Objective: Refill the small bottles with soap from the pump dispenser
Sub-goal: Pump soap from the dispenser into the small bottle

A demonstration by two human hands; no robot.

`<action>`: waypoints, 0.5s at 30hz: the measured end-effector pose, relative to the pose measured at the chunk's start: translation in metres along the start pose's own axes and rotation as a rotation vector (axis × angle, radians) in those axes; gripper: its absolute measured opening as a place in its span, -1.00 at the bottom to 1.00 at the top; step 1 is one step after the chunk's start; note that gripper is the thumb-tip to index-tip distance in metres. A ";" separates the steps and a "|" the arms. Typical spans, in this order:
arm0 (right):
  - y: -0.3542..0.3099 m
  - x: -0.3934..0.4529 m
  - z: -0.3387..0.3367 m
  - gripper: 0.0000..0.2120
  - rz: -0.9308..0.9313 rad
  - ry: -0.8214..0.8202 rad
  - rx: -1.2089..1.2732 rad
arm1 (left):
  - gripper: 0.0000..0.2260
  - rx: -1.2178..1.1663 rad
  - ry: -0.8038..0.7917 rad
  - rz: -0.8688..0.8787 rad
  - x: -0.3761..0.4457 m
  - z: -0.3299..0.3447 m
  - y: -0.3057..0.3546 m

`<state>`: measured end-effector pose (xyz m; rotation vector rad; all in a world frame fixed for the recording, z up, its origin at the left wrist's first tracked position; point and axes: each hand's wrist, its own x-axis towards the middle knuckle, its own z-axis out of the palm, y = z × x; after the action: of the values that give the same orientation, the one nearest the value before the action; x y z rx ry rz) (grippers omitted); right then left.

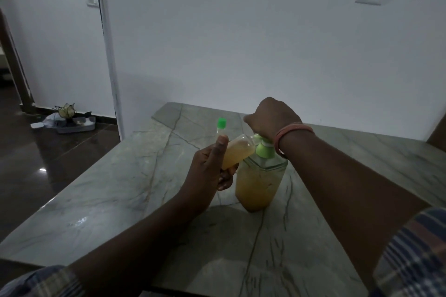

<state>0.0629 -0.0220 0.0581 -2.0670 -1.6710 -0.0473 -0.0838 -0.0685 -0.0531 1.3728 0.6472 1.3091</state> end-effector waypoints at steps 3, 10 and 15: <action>-0.004 -0.001 -0.006 -0.77 -0.028 -0.007 -0.044 | -0.51 0.019 0.012 -0.016 0.000 0.002 0.001; 0.001 -0.002 -0.003 -0.73 0.000 0.049 0.005 | -0.48 -0.018 0.010 -0.010 0.001 0.000 -0.002; -0.006 -0.003 -0.006 -0.77 -0.041 0.024 -0.079 | -0.44 0.018 0.011 -0.007 -0.001 0.002 0.001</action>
<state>0.0583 -0.0263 0.0639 -2.0808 -1.7225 -0.1531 -0.0825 -0.0707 -0.0521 1.3778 0.6724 1.3087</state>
